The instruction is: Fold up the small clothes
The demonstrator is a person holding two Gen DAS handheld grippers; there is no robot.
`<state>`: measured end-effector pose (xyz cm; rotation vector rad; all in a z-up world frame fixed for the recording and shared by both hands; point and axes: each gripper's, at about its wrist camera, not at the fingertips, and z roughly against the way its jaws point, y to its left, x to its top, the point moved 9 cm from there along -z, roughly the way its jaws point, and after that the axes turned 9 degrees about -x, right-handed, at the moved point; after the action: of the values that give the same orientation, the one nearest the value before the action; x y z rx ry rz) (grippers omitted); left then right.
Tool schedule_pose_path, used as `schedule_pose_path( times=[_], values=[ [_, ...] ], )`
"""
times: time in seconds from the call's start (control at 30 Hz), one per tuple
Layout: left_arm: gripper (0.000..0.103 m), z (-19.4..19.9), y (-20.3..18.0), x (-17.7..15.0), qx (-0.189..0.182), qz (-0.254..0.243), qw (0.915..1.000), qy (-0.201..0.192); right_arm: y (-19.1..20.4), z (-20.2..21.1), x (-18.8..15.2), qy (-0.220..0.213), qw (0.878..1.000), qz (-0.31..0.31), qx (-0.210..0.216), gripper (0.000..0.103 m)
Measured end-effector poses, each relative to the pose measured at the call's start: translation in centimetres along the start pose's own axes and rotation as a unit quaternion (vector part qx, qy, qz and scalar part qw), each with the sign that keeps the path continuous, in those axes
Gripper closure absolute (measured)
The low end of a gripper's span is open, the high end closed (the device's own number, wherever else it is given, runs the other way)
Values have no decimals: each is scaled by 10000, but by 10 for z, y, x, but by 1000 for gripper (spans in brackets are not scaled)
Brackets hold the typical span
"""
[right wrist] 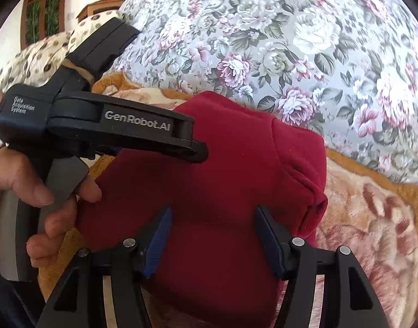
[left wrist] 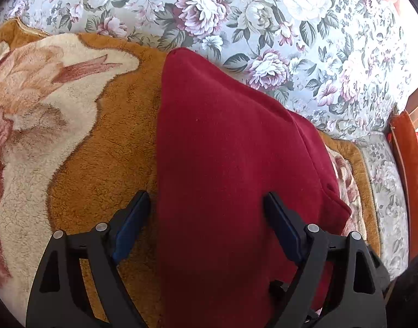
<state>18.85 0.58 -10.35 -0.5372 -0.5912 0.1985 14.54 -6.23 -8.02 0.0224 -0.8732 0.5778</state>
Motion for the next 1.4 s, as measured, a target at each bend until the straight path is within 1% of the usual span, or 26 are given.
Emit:
schedule_pose_path(
  times=[0.07, 0.1, 0.17, 0.2, 0.27, 0.3, 0.33, 0.37, 0.4, 0.43, 0.5, 0.53, 0.57, 0.63, 0.7, 0.73, 0.77, 0.8, 0.9, 0.93, 0.97, 1.03, 1.1, 1.23, 1.33, 1.4],
  values=[
    [17, 14, -4, 5, 96, -105, 9996, -250, -7, 11, 5, -119, 9994, 83, -329, 43],
    [17, 24, -8, 8, 128, -189, 9988, -431, -12, 19, 8, -177, 9978, 206, -605, 43],
    [17, 54, -23, 18, 99, -385, 9942, -998, -28, 38, 12, -151, 9940, 259, -1051, 43],
    [17, 71, -33, 22, 107, -494, 9899, -1327, -34, 47, 13, -77, 9941, 166, -1071, 43],
    [17, 112, -47, 25, 245, -791, 9753, -2046, -47, 66, 8, 201, 9952, -212, -929, 43],
    [17, 128, -51, 23, 283, -957, 9692, -2253, -54, 78, 2, 335, 9948, -487, -825, 43],
    [16, 142, -53, 17, 345, -1081, 9659, -2327, -59, 88, -5, 386, 9940, -688, -751, 43],
    [13, 156, -56, 7, 404, -1234, 9645, -2300, -64, 99, -15, 388, 9929, -936, -627, 43],
    [1, 164, -58, -3, 402, -1403, 9653, -2163, -66, 110, -28, 330, 9911, -1223, -413, 43],
    [0, 170, -60, -20, 467, -1677, 9671, -1853, -67, 119, -42, 312, 9887, -1439, -279, 43],
    [0, 177, -57, -42, 648, -2040, 9622, -1682, -75, 130, -59, 313, 9836, -1732, -400, 43],
    [0, 180, -53, -55, 799, -2210, 9581, -1636, -81, 139, -64, 201, 9795, -1946, -484, 43],
    [0, 181, -49, -66, 954, -2304, 9559, -1554, -84, 145, -67, 119, 9769, -2065, -533, 43],
    [0, 179, -41, -76, 1192, -2244, 9573, -1378, -88, 153, -70, -27, 9731, -2220, -610, 43],
    [0, 177, -34, -77, 1271, -2015, 9622, -1318, -89, 153, -70, -10, 9722, -2233, -704, 43],
    [0, 174, -31, -77, 1165, -1849, 9678, -1248, -88, 153, -68, -11, 9729, -2188, -745, 43],
    [0, 168, -29, -79, 990, -1681, 9744, -1115, -84, 155, -68, -24, 9746, -2098, -787, 43],
    [0, 161, -28, -81, 827, -1608, 9790, -939, -82, 156, -67, -37, 9758, -2023, -831, 43],
    [0, 148, -33, -96, 520, -1566, 9841, -663, -76, 160, -64, -114, 9790, -1783, -984, 43],
    [0, 141, -32, -101, 432, -1525, 9861, -507, -75, 161, -62, -134, 9798, -1699, -1047, 43],
    [0, 140, -35, -107, 436, -1499, 9868, -436, -74, 160, -62, -142, 9802, -1654, -1075, 43],
    [1, 139, -35, -108, 511, -1444, 9872, -450, -71, 159, -60, -145, 9813, -1546, -1140, 43],
    [0, 139, -35, -107, 702, -1451, 9858, -480, -68, 157, -59, -126, 9825, -1451, -1165, 43],
    [1, 133, -30, -111, 1351, -1540, 9779, -424, -64, 153, -58, -73, 9842, -1395, -1090, 43],
    [1, 130, -29, -113, 1547, -1655, 9732, -390, -66, 151, -59, -43, 9838, -1468, -1026, 43],
    [0, 128, -30, -113, 1607, -1745, 9708, -368, -68, 150, -61, -22, 9830, -1566, -957, 43]
  ],
)
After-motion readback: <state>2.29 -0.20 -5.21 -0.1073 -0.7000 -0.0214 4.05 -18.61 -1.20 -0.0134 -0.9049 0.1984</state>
